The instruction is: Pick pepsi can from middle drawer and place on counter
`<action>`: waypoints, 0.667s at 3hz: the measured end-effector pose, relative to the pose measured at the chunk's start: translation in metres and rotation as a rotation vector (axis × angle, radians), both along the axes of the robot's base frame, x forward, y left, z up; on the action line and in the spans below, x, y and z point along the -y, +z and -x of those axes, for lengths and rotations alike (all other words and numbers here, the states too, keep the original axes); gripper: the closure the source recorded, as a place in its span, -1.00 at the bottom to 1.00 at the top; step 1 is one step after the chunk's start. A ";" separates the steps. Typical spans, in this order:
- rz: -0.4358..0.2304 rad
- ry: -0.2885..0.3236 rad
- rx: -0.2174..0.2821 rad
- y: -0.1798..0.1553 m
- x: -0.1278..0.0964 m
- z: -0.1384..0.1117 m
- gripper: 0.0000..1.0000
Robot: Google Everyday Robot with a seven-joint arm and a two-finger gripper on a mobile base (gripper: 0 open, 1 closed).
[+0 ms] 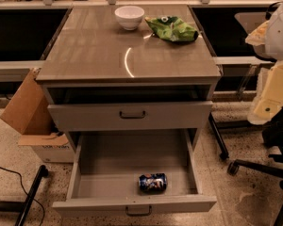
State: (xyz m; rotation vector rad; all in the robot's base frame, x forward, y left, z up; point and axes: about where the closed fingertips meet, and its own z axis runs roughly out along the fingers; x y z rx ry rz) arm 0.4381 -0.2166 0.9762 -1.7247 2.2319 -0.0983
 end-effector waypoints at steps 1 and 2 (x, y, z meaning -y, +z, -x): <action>-0.001 0.000 0.002 0.000 0.000 0.000 -1.00; -0.056 0.000 -0.007 -0.025 -0.010 -0.002 -1.00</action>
Offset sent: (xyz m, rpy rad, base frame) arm 0.0055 0.0219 -0.0669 0.1364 0.0466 0.0030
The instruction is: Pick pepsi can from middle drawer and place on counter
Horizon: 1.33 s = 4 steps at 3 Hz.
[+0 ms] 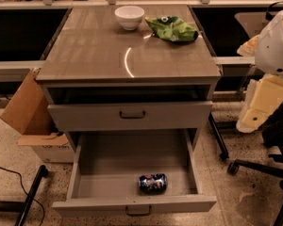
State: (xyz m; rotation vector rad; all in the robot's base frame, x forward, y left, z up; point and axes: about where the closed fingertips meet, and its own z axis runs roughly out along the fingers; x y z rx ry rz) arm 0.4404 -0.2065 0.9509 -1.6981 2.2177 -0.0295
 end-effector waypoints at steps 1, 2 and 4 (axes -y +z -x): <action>0.000 0.000 0.000 0.000 0.000 0.000 -1.00; -0.037 0.055 -0.033 -0.038 -0.020 -0.001 -1.00; -0.160 0.210 -0.115 -0.173 -0.097 0.006 -1.00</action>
Offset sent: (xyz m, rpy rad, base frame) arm 0.0039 0.0605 -0.1244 0.1195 0.1160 0.1754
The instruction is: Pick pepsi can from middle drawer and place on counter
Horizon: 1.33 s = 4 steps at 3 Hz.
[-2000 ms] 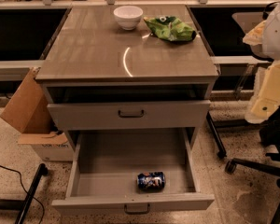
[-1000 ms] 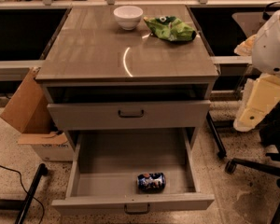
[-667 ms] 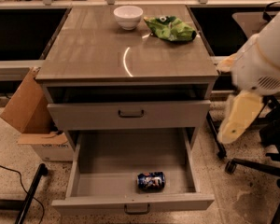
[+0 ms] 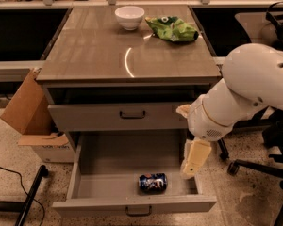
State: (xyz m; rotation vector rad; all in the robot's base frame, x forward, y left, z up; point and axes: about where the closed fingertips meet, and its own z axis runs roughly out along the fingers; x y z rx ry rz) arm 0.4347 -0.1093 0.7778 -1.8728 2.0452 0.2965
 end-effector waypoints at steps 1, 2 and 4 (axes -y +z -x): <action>0.000 0.000 0.000 0.000 0.000 0.000 -1.00; -0.027 0.002 -0.031 -0.033 -0.001 -0.004 -1.00; -0.130 0.045 -0.087 -0.150 -0.023 -0.011 -1.00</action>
Offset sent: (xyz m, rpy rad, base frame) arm 0.0113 0.0006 -0.0877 0.0739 0.0833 0.0013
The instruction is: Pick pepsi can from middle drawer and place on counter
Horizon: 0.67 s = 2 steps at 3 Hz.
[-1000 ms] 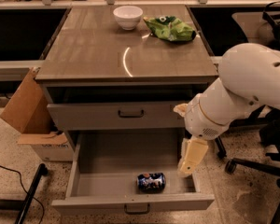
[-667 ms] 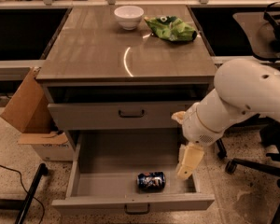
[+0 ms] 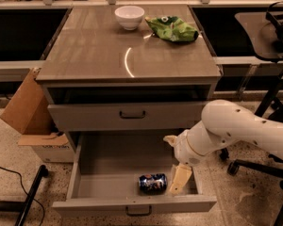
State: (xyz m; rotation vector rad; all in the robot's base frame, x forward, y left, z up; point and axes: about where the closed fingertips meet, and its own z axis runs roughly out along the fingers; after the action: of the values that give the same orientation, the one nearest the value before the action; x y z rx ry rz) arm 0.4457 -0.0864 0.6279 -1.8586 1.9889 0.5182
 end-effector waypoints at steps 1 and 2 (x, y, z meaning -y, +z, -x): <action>0.000 0.000 0.000 0.000 0.000 0.000 -1.00; -0.010 -0.012 -0.006 -0.024 0.006 -0.008 -1.00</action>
Offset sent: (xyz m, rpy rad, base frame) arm 0.0241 -0.0173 -0.0648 0.0269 0.0128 -0.0368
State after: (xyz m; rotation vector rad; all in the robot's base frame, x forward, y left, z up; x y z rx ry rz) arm 0.4541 -0.0921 0.6035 -1.8405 1.9963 0.5296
